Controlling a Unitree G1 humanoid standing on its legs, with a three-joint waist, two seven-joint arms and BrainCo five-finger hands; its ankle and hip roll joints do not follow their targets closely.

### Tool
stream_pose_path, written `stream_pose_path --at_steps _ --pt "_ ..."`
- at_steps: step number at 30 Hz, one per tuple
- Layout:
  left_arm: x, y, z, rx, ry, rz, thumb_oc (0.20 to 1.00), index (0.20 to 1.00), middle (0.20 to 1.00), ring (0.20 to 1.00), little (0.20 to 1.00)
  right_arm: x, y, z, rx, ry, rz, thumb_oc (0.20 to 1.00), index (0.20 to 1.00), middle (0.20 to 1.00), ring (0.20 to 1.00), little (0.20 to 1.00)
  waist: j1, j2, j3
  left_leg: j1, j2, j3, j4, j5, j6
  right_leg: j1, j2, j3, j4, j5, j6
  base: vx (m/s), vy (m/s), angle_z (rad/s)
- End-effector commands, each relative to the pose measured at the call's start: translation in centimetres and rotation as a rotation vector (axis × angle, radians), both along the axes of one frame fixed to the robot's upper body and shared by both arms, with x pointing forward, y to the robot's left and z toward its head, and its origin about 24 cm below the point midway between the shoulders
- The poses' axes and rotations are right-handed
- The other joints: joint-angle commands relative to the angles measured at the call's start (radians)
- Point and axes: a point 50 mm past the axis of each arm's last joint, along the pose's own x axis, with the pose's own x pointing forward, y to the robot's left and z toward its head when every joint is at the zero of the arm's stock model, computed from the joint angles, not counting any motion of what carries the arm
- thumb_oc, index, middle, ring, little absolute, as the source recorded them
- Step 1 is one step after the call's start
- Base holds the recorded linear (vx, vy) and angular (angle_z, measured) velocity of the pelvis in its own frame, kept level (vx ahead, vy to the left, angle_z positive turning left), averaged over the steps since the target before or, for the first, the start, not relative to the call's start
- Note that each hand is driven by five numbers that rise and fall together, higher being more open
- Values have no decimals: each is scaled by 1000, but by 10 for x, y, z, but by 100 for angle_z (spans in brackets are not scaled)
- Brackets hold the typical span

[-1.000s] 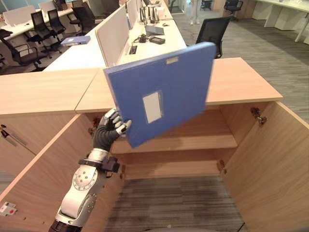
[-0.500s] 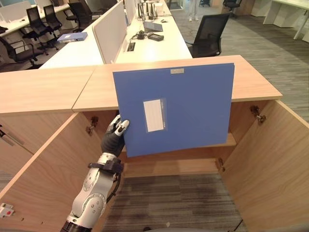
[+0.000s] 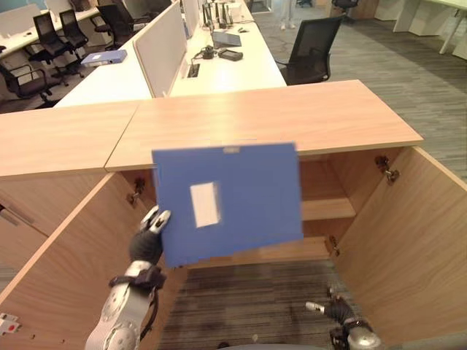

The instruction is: Put the empty folder in the office cabinet

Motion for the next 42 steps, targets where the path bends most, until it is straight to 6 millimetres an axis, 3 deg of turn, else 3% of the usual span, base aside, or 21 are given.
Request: stream_pose_path --at_steps 1,2,3,6,13,21,23,26,27,32,33,37,42 --pt "14 5 31 83 -163 -51 200 200 200 200 200 20 -13 15 88 -106 -79 1000 1000 1000 1000 1000 -8 -66 15 46 -33 -3 13 -125 4 19 -30 -64 7 -72 66 0 0 0" --pt "10 12 27 106 -139 -38 200 200 200 200 200 28 -19 33 144 -212 -119 1000 1000 1000 1000 1000 -12 -65 15 45 -33 -2 13 -125 4 17 -31 -62 7 -71 66 0 0 0" --pt "10 12 27 106 -139 -38 200 200 200 200 200 28 -19 33 144 -211 -119 1000 1000 1000 1000 1000 -11 -65 14 45 -33 -2 13 -125 4 17 -31 -62 7 -71 66 5 2 -3" --pt "5 21 20 126 -103 -11 200 200 200 200 200 38 -27 59 219 -357 -159 1000 1000 1000 1000 1000 -14 -64 12 44 -32 -1 13 -126 5 16 -31 -64 7 -73 66 10 -2 -5" --pt "1 34 23 248 -101 24 200 200 200 200 200 50 -48 97 125 -520 -162 1000 1000 1000 1000 1000 -16 -62 8 44 -31 -1 13 -129 6 15 -32 -65 7 -75 64 0 -1 0" --pt "18 40 59 599 -232 -28 200 200 200 200 200 74 -64 139 20 -685 -111 1000 1000 1000 1000 1000 -6 -67 1 48 -28 -1 13 -134 5 20 -33 -65 7 -79 63 0 0 0" --pt "28 39 75 756 -288 -96 200 200 200 200 200 86 -60 161 -6 -742 0 1000 1000 1000 1000 1000 -4 -71 -5 48 -26 1 13 -134 2 20 -33 -64 7 -80 64 0 0 0" --pt "33 40 84 853 -314 -116 200 200 200 200 200 90 -58 172 -35 -755 75 1000 1000 1000 1000 1000 -2 -73 -7 49 -26 2 13 -134 1 20 -33 -63 7 -80 64 0 0 0" --pt "38 39 97 962 -357 -144 200 200 200 200 200 96 -59 184 -90 -736 180 1000 1000 1000 1000 1000 1 -78 -12 50 -26 3 13 -134 0 21 -33 -64 7 -79 65 0 0 0" --pt "43 35 122 1135 -454 -195 200 200 200 200 200 104 -61 205 -226 -685 371 1000 1000 1000 1000 1000 4 -82 -17 51 -23 6 13 -135 -4 20 -34 -65 7 -78 68 0 0 0" --pt "43 27 135 1213 -519 -249 200 200 200 200 200 110 -55 216 -249 -692 455 1000 1000 1000 1000 1000 6 -83 -22 52 -22 9 13 -135 -5 20 -34 -65 7 -77 71 0 0 0" --pt "43 22 143 1310 -558 -285 200 200 200 200 200 117 -36 232 -246 -726 597 1000 1000 1000 1000 1000 6 -85 -28 51 -21 9 13 -135 -6 20 -33 -65 7 -78 71 0 -3 -2" --pt "42 8 147 1266 -622 -397 200 200 200 200 200 114 -2 247 -232 -721 870 1000 1000 1000 1000 1000 6 -85 -32 53 -19 11 13 -135 -8 20 -35 -65 7 -78 73 0 0 0"
